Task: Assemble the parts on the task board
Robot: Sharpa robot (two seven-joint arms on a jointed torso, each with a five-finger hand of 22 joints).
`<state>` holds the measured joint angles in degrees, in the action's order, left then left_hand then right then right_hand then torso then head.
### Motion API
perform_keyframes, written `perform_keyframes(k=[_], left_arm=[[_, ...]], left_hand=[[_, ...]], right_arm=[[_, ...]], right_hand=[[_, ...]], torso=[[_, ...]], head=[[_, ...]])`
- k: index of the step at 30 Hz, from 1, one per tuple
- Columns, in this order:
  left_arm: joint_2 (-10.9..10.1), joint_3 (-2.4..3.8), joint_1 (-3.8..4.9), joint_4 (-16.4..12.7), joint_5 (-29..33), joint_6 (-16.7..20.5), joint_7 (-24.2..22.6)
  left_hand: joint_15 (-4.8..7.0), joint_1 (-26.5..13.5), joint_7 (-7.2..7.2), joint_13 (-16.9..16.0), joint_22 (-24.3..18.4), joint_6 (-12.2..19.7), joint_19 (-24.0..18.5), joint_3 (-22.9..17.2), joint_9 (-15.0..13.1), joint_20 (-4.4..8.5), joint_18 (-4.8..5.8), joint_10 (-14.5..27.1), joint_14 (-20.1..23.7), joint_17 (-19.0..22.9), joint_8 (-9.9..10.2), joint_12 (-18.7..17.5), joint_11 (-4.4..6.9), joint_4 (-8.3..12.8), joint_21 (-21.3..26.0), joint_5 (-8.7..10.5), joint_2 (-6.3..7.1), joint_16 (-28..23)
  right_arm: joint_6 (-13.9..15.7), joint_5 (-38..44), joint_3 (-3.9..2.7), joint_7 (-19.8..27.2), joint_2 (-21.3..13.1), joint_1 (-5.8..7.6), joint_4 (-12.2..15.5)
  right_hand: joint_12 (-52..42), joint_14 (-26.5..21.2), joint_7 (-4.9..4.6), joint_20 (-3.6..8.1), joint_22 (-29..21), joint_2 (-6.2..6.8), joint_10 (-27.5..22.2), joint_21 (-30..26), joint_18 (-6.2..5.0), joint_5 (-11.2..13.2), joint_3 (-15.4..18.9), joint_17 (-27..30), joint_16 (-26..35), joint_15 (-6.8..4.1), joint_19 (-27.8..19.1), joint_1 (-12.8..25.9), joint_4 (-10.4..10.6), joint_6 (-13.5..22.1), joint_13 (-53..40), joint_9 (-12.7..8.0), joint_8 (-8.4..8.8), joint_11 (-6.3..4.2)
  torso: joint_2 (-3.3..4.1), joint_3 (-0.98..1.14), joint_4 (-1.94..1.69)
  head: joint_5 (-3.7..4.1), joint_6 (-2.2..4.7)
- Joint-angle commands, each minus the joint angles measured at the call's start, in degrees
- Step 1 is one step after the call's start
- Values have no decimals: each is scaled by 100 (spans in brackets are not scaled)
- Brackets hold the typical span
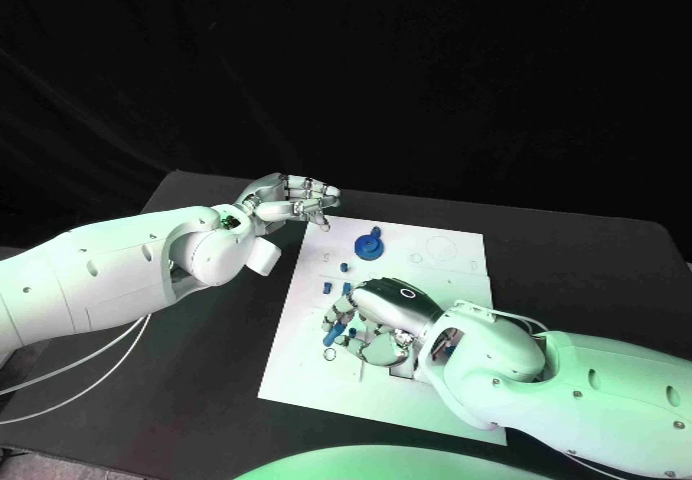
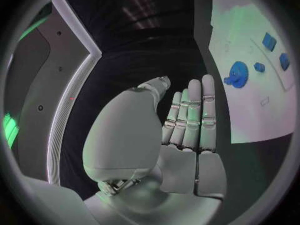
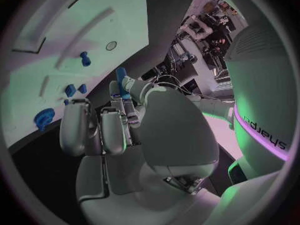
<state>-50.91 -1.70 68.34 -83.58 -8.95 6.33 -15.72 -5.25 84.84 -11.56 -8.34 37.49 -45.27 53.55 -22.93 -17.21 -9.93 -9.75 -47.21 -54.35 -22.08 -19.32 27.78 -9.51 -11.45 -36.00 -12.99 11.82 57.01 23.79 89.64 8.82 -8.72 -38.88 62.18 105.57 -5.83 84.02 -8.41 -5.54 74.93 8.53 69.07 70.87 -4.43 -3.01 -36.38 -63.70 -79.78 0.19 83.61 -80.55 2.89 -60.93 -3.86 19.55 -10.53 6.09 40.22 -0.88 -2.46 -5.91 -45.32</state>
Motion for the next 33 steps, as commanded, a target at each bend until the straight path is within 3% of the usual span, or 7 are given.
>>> perform_keyframes(k=[1, 8, 15, 33], left_arm=[[23, 4, 1, -7, 21, -89, -26], [42, 4, 1, -11, 21, -108, -33], [54, 4, 1, -15, 21, -114, -31], [26, 4, 1, -20, 21, -120, -20]], left_hand=[[7, -1, -157, -5, 5, 39, -20, 35, -8, -32, -58, 52, 29, -9, -38, 20, 4, 6, 28, -18, -35, 28], [7, -5, -157, -7, 5, 39, -20, 37, -9, -32, -59, 51, 29, -11, -44, 28, 5, 3, 29, -18, -36, 31], [7, -5, -157, -7, 5, 39, -20, 37, -9, -32, -59, 51, 29, -11, -44, 28, 5, 3, 29, -18, -36, 31], [7, -8, -156, -9, 5, 40, -20, 38, -9, -33, -59, 52, 30, -12, -50, 37, 6, 2, 29, -19, -38, 33]], right_arm=[[-42, 111, 16, 244, 94, -104, -114], [-129, 220, 46, 229, 278, -238, -340], [-251, 362, 66, 107, 361, -275, -463], [-432, 840, 71, -450, 332, -284, -492]], right_hand=[[35, 119, -15, 10, 904, -8, 187, 15, 73, -33, -1, -2, -25, -44, 39, 69, -46, 2, -4, 19, -13, -163], [40, 120, -15, 9, 909, -15, 189, 28, 75, -33, -8, -5, -27, -43, 43, 82, -53, 7, -5, 22, -14, -163], [42, 120, -15, 8, 910, -16, 191, 29, 76, -33, -10, -6, -27, -42, 43, 87, -55, 8, -5, 24, -15, -163], [48, 124, -13, 6, 922, -19, 205, 59, 81, -19, -15, -19, -34, -41, 52, 132, -70, 11, -10, 36, -23, -165]], torso=[[2, 9, 10], [5, 24, 8], [5, 14, 7], [5, 12, 6]], head=[[-50, -36], [-127, -89], [-135, -107], [-116, -112]])
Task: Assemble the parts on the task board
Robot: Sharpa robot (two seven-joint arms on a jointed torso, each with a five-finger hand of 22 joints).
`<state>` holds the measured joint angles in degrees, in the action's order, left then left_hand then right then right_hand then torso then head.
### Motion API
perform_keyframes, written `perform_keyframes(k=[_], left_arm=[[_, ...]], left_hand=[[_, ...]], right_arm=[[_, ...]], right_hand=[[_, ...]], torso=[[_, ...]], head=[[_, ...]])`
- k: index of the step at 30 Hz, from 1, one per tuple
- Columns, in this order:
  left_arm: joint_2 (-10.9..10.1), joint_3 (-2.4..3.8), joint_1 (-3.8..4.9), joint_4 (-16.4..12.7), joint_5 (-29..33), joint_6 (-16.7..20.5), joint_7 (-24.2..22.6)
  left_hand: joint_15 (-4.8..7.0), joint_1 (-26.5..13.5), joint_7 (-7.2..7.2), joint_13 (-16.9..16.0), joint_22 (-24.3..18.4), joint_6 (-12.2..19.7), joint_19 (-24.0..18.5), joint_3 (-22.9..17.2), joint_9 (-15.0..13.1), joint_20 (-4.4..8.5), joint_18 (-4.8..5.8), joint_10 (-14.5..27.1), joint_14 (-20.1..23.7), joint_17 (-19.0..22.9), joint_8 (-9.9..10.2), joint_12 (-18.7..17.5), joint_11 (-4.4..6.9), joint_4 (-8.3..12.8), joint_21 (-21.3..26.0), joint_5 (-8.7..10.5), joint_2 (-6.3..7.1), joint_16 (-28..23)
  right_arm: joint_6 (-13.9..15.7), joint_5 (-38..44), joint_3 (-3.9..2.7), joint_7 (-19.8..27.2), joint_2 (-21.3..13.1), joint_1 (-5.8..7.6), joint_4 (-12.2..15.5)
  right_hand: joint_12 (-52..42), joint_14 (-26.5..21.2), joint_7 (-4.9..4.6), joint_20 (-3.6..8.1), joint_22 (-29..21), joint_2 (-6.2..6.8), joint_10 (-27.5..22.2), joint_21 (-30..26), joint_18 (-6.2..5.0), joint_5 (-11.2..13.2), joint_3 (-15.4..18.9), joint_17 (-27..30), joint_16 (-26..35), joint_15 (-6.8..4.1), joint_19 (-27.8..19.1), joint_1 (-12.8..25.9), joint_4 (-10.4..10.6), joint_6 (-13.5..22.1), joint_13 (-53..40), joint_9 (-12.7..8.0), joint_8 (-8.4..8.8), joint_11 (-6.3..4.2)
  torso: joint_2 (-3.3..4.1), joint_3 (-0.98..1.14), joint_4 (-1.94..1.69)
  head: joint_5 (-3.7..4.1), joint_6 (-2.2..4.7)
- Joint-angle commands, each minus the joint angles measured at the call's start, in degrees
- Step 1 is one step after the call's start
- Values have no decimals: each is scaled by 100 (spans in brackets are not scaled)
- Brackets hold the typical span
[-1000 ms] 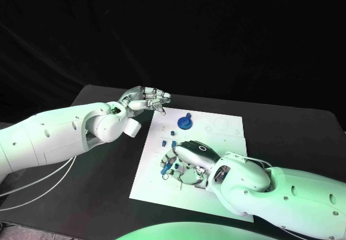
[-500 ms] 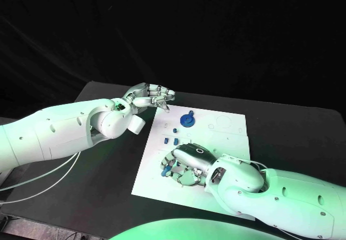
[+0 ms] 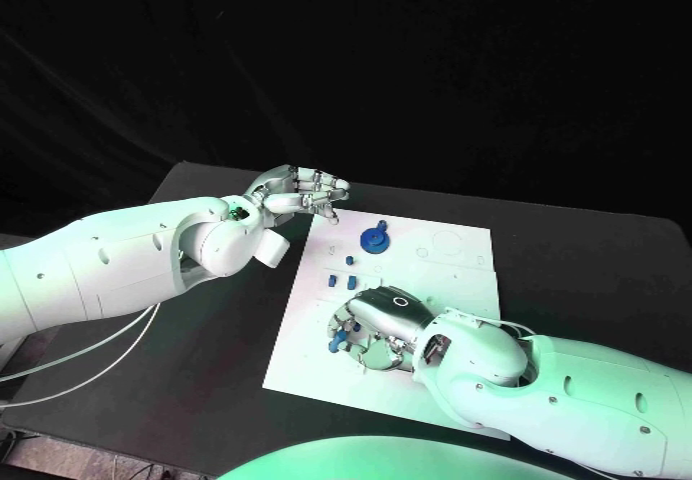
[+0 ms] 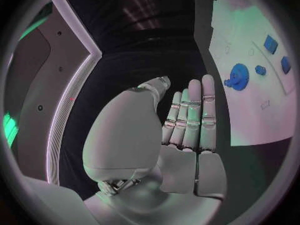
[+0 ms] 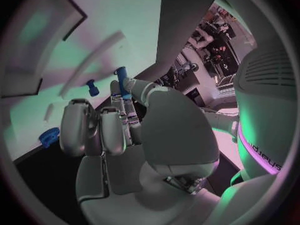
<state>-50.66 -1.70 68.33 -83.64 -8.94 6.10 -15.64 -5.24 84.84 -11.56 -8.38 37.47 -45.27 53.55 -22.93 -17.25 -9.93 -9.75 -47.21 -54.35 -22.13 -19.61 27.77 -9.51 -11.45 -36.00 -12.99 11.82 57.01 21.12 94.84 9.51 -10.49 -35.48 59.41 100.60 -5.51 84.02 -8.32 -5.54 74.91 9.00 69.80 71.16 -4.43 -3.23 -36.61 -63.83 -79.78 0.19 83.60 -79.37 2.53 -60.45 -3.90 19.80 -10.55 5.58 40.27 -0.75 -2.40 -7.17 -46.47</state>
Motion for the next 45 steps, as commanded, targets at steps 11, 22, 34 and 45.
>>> perform_keyframes(k=[11, 22, 34, 45], left_arm=[[-3, 4, 1, -11, 20, -100, -25], [0, 4, 1, -10, 20, -104, -15], [-12, 4, 1, -12, 20, -108, 2], [-22, 4, 1, -12, 20, -104, 8]], left_hand=[[7, -8, -156, -5, 7, 40, -20, 38, -5, -33, -59, 52, 30, -7, -21, 38, 6, 2, 30, -19, -38, 34], [7, -8, -156, -5, 7, 40, -20, 38, -5, -33, -59, 52, 30, -7, -21, 38, 6, 2, 30, -19, -38, 34], [8, -13, -155, -8, 7, 47, -20, 39, -6, -34, -61, 61, 34, -10, -36, 59, 7, -3, 32, -20, -44, 40], [8, -11, -155, -9, 7, 52, -20, 38, -6, -34, -62, 68, 36, -11, -41, 67, 7, -1, 33, -21, -45, 42]], right_arm=[[-342, 558, 2, -429, 54, -9, 11], [-489, 632, 24, -403, 139, -16, -23], [-33, 575, 35, -364, 118, -23, -39], [212, 390, 36, -270, 61, -29, 9]], right_hand=[[17, 128, -15, 7, 944, -60, 154, 84, 91, 6, 4, -22, -43, -46, 70, 37, -60, -39, -12, 23, -32, -121], [79, 118, -36, -1, 928, 70, 123, 2, 77, -42, 64, 7, -34, -30, 40, 248, -98, 56, -12, 38, -6, -101], [150, 80, -70, -49, 836, 483, -119, -327, 18, -47, 379, 94, 8, 13, -64, 744, -11, 755, -17, -83, 361, -52], [122, 78, -77, -49, 836, 495, -145, -329, 19, -34, 459, 101, 12, 14, -62, 796, 18, 802, -29, -85, 381, -49]], torso=[[0, 4, 7], [0, -5, -7], [-5, -5, 0], [-2, -2, -1]], head=[[13, 10], [19, -10], [14, -16], [20, -26]])
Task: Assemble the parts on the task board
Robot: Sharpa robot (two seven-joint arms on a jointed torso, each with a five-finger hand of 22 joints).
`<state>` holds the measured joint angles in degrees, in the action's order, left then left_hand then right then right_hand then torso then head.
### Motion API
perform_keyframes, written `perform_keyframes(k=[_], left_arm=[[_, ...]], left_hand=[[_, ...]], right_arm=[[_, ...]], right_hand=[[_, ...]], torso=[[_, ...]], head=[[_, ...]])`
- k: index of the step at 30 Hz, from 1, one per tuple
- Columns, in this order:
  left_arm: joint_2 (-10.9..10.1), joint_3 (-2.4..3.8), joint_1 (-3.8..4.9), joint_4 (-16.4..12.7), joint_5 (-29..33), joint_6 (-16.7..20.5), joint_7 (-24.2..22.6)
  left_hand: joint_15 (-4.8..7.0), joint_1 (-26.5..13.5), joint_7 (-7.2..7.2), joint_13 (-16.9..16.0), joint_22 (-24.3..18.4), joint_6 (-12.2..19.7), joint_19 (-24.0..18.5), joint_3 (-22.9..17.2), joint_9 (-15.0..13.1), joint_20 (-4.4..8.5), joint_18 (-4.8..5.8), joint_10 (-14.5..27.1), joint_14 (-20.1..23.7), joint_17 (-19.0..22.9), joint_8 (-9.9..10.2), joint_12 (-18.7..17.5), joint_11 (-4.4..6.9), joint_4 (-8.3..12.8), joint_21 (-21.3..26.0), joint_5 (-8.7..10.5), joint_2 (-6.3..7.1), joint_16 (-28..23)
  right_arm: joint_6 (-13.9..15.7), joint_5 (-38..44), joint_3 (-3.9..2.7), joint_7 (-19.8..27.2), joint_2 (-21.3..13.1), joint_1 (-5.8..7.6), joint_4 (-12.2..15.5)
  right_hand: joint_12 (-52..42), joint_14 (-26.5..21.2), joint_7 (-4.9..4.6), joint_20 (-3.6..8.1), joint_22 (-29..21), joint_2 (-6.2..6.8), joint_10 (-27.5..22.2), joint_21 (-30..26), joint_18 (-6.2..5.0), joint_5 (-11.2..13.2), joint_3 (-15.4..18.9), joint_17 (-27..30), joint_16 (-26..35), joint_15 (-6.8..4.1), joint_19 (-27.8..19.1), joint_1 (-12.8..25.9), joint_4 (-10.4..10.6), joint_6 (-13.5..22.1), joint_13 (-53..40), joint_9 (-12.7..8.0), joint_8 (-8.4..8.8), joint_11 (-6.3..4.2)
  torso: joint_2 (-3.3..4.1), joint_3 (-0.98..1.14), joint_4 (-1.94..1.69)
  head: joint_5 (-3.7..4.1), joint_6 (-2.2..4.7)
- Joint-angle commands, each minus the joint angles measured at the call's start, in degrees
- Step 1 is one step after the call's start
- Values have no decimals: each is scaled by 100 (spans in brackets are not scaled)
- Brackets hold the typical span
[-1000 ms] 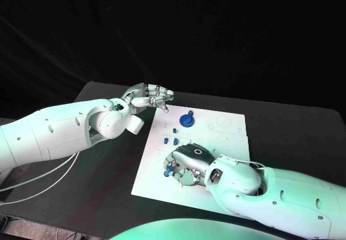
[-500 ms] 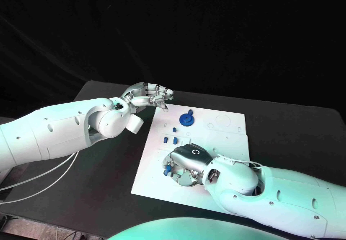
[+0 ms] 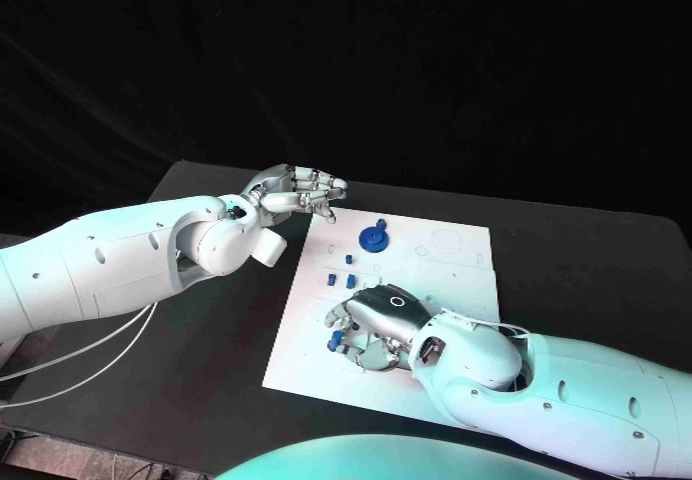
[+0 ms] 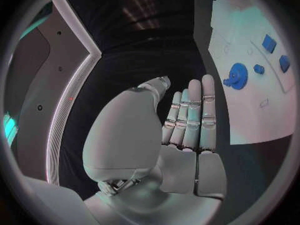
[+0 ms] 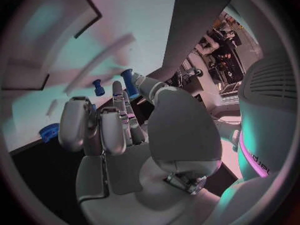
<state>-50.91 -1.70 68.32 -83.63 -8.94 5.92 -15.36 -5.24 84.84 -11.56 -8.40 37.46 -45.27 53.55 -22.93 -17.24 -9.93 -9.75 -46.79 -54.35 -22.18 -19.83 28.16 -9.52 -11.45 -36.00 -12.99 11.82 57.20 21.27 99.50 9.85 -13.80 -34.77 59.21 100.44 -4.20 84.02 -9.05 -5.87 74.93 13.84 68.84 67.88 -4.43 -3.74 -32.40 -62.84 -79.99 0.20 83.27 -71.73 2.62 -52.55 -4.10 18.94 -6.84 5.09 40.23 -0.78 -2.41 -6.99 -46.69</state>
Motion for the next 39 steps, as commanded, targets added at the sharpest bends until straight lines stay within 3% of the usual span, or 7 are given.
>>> perform_keyframes(k=[1, 8, 25, 33, 39], left_arm=[[2, 4, 2, -13, 20, -84, -21], [-2, 4, 2, -6, 20, -81, -16], [-13, 4, 2, 12, 20, -74, 5], [-23, 4, 2, 10, 20, -78, 15], [-36, 3, 2, 12, 20, -77, 16]], left_hand=[[8, -11, -155, -6, 8, 52, -20, 38, -8, -34, -61, 25, 36, -7, -20, 27, 8, -1, 33, -21, -45, 22], [8, -11, -155, -6, 8, 52, -20, 38, -8, -34, -61, 25, 36, -7, -20, 27, 8, -1, 33, -21, -45, 22], [10, -1, -155, -7, 9, 56, -20, 33, -8, -34, -63, 32, 39, -7, -26, 36, 9, 6, 34, -23, -49, 24], [10, 3, -156, -8, 10, 61, -20, 32, -8, -34, -63, 39, 41, -8, -31, 43, 8, 9, 34, -22, -50, 26], [9, 3, -158, -7, 10, 67, -20, 34, -7, -34, -63, 47, 43, -8, -34, 48, 7, 10, 34, -21, -46, 27]], right_arm=[[231, -101, 2, 81, -19, -10, 37], [369, -227, 1, 178, -56, -24, 129], [313, -420, 2, 247, -177, -32, 295], [672, -401, -10, 218, -435, -21, 394], [939, -571, -51, 317, -786, 77, 564]], right_hand=[[-11, 79, -4, -16, 834, 10, -48, 1, 20, 17, 41, -3, 32, 14, -28, 34, 10, 11, -11, 1, 10, 0], [-80, 95, -2, -14, 860, -49, 18, 80, 35, -29, 46, -43, 11, 11, 5, -19, -3, -27, -36, 17, -14, -3], [-115, 98, -10, -13, 865, -70, 52, 89, 38, -60, 45, -41, 8, 12, 12, -47, -15, -70, -49, 29, -38, -2], [-89, 82, -43, -26, 839, -17, -59, -5, 24, -79, 116, 18, 32, 38, -15, 5, 6, -55, -37, 29, -27, 35], [-60, -58, -118, -98, 621, 49, -595, -684, -90, -126, 529, 443, 261, 117, -241, 56, 71, 158, 6, -4, 99, 129]], torso=[[2, 0, 1], [1, 2, 2], [2, 0, 0], [-3, 0, 3], [-6, -5, 10]], head=[[2, -3], [8, -5], [13, -5], [50, 7], [100, 47]])
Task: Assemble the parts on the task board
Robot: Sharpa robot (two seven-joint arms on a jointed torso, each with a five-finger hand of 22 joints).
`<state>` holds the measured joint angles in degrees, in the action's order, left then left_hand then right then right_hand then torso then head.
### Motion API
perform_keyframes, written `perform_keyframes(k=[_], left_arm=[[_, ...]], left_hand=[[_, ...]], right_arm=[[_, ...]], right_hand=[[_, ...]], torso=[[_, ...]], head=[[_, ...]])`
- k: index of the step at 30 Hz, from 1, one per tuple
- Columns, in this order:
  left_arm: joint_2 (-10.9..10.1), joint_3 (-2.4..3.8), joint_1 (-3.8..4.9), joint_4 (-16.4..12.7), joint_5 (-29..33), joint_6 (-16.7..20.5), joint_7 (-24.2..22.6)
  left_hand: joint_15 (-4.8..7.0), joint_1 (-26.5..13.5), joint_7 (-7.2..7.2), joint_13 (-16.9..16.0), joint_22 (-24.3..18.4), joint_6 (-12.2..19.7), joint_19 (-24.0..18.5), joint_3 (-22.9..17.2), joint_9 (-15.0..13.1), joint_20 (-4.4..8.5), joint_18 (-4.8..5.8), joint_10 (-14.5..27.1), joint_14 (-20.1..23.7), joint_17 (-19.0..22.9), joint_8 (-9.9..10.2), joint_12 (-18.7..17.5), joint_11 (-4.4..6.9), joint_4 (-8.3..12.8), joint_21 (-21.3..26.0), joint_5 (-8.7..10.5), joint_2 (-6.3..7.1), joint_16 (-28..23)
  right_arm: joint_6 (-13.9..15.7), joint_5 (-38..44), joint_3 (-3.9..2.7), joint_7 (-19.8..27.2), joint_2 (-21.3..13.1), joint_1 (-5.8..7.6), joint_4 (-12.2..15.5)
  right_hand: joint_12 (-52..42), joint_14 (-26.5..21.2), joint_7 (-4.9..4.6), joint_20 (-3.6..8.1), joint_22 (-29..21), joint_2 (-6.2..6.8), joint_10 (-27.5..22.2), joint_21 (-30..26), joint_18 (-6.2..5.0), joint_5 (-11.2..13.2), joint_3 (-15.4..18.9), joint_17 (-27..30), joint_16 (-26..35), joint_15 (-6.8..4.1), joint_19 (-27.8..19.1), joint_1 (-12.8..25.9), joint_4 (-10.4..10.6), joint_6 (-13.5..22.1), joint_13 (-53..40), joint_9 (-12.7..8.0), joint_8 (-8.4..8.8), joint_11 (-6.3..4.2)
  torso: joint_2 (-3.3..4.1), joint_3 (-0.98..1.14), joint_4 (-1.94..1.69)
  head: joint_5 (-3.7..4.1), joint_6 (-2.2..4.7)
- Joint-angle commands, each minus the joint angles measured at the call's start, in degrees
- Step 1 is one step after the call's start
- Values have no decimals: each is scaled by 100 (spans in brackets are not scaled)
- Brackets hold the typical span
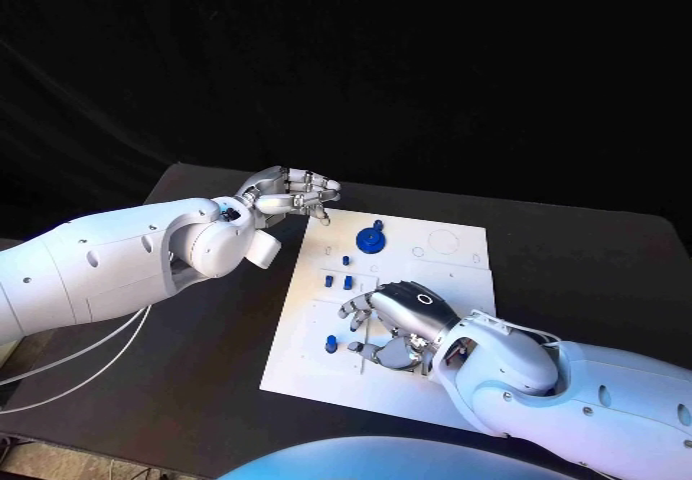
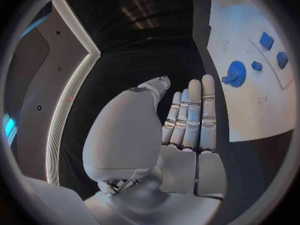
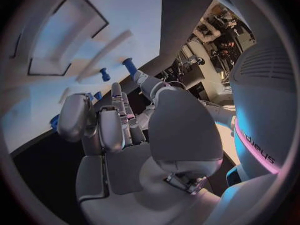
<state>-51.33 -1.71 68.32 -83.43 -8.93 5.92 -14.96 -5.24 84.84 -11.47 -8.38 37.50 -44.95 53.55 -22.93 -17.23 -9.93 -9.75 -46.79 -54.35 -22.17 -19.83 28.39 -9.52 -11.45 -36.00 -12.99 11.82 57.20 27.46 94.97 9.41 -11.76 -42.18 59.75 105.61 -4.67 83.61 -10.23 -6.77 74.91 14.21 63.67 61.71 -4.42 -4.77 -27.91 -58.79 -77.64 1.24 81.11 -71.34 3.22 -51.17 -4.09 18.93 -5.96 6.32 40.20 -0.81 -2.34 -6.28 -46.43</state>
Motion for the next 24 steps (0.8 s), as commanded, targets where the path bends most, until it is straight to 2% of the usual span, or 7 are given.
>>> perform_keyframes(k=[1, 8, 15, 17, 18, 20, 24], left_arm=[[3, 4, 2, -9, 19, -78, -24], [-16, 2, 2, -32, 19, -70, -33], [-35, -1, 2, -78, 20, -44, -73], [-34, -3, 2, -85, 30, -34, -101], [-33, -5, 0, -87, 34, -29, -112], [-29, -7, -12, -93, 40, -17, -133], [-33, -9, -57, -122, 46, 16, -167]], left_hand=[[9, 3, -166, -9, 6, 36, -20, 34, -8, -34, -63, 48, 43, -9, -34, 25, 6, 10, 34, -21, -46, 27], [9, 3, -166, -9, 6, 36, -20, 34, -8, -34, -63, 48, 43, -9, -34, 25, 6, 10, 34, -21, -46, 27], [11, 1, -141, -14, 6, 23, -21, 33, -14, -35, -63, 48, 49, -11, -67, 58, 17, 7, 37, -20, -54, 34], [29, -44, -89, -18, 3, -41, -23, 46, -31, -31, -67, 49, 53, -19, -150, 112, 50, -29, 49, -7, -66, 49], [33, -79, -73, -20, -2, -42, -23, 66, -31, -31, -67, 51, 53, -23, -167, 133, 58, -56, 59, 7, -58, 58], [42, -149, -40, -23, -23, -11, -18, 120, -21, -30, -69, 52, 53, -32, -184, 180, 79, -114, 90, 31, -29, 76], [62, -231, -3, -30, -65, 96, 4, 217, 15, -26, -70, 34, 47, -44, -165, 260, 112, -204, 148, 53, 14, 100]], right_arm=[[339, -236, -12, 156, -138, 64, 83], [221, -2110, -33, 320, -1048, 435, 335], [-165, -3153, -20, -36, -1806, 572, 404], [-441, -3219, -9, -295, -1998, 588, 431], [-519, -3209, -3, -393, -2058, 591, 444], [-637, -3123, 10, -600, -2177, 594, 478], [-695, -2893, 36, -949, -2354, 589, 545]], right_hand=[[-40, -16, -8, -15, 612, -3, -112, -90, -93, -50, 153, 48, 33, 17, -28, 5, 21, -17, 4, 7, -7, 14], [-525, 153, 52, 33, 831, -292, 529, 612, 28, -158, 218, -444, -208, -63, 249, 57, 230, -465, -134, 90, -226, -103], [-1168, 242, 237, 206, 1035, -207, 1040, 1147, 123, -337, 516, -797, -421, -242, 422, 200, 434, -528, -743, 381, -529, -313], [-1879, 236, 289, 246, 1063, -202, 1230, 1177, 129, -371, 789, -787, -432, -289, 426, 347, 636, -338, -1390, 527, -611, -377], [-3162, 255, 325, 305, 1116, -212, 1174, 1320, 155, -634, 1066, -841, -466, -328, 469, 521, 924, -266, -2661, 686, -760, -439], [-4840, 299, 314, 289, 1164, -250, 1114, 1477, 190, -652, 1301, -1032, -560, -369, 519, 383, 1078, -179, -4465, 870, -947, -474], [-6395, 379, 368, 314, 1226, -303, 1364, 1727, 229, -649, 1671, -1536, -766, -351, 593, 140, 1280, -59, -6179, 1139, -1279, -446]], torso=[[-5, -2, 4], [-7, -12, -3], [-14, -17, 10], [-27, -21, 19], [-31, -22, 26], [-44, -20, 43], [-77, -22, 54]], head=[[38, 27], [204, 92], [481, 128], [607, 134], [635, 141], [713, 152], [800, 133]])
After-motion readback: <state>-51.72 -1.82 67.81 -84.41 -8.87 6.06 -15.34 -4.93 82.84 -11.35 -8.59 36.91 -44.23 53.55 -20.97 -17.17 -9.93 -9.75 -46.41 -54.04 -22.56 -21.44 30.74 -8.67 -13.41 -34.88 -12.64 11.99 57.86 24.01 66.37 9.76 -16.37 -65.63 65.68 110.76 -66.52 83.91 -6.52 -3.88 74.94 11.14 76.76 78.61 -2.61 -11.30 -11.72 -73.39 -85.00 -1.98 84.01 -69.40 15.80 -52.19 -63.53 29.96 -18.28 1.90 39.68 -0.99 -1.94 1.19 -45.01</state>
